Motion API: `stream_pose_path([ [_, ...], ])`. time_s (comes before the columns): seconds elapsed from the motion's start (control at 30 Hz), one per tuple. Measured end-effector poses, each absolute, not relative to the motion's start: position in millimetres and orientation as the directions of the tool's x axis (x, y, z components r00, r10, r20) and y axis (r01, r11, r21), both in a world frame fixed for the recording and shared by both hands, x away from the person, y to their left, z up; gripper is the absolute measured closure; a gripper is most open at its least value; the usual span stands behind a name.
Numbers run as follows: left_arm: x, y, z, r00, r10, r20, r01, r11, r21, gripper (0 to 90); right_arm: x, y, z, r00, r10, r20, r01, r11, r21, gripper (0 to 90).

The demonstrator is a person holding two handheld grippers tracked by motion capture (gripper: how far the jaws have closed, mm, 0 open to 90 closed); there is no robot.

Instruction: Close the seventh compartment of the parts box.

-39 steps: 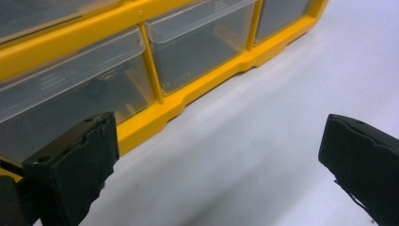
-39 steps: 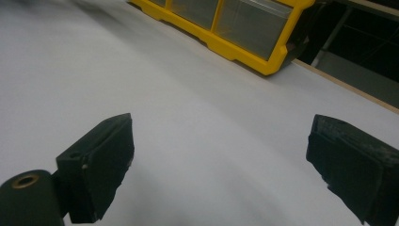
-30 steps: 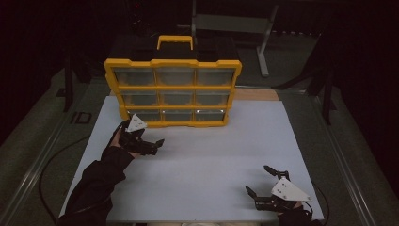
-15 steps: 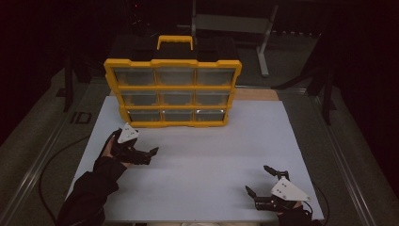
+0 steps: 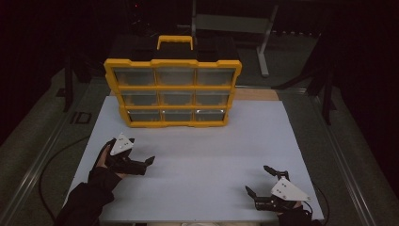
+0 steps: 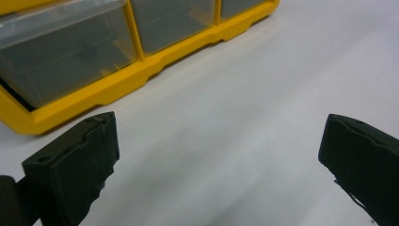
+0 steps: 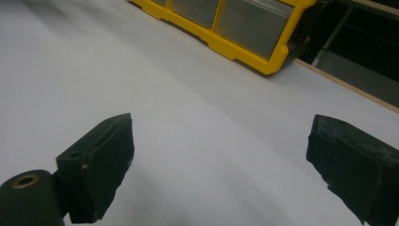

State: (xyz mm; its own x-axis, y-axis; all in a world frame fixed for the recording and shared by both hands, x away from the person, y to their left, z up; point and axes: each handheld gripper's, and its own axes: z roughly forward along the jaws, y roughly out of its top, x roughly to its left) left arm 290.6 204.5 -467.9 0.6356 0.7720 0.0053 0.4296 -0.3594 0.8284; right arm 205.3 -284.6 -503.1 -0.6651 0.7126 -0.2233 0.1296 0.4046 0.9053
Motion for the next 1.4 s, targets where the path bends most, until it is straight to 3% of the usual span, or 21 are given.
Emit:
stream_pose_path([
  [0.77,248.9,208.5,-489.4,0.626,0.779,-0.004,0.434,-0.344,0.832,0.0,204.9,-284.1,-502.9,-0.667,0.711,-0.224,0.127,0.405,0.905,8.2],
  [1.17,244.7,213.3,-502.3,0.584,0.811,0.040,0.423,-0.346,0.837,0.0,205.5,-284.9,-503.6,-0.668,0.710,-0.222,0.130,0.405,0.905,8.2],
  [1.4,246.3,214.7,-505.2,0.593,0.805,0.009,0.437,-0.331,0.837,0.0,205.7,-284.7,-504.2,-0.670,0.707,-0.224,0.131,0.410,0.903,8.2],
])
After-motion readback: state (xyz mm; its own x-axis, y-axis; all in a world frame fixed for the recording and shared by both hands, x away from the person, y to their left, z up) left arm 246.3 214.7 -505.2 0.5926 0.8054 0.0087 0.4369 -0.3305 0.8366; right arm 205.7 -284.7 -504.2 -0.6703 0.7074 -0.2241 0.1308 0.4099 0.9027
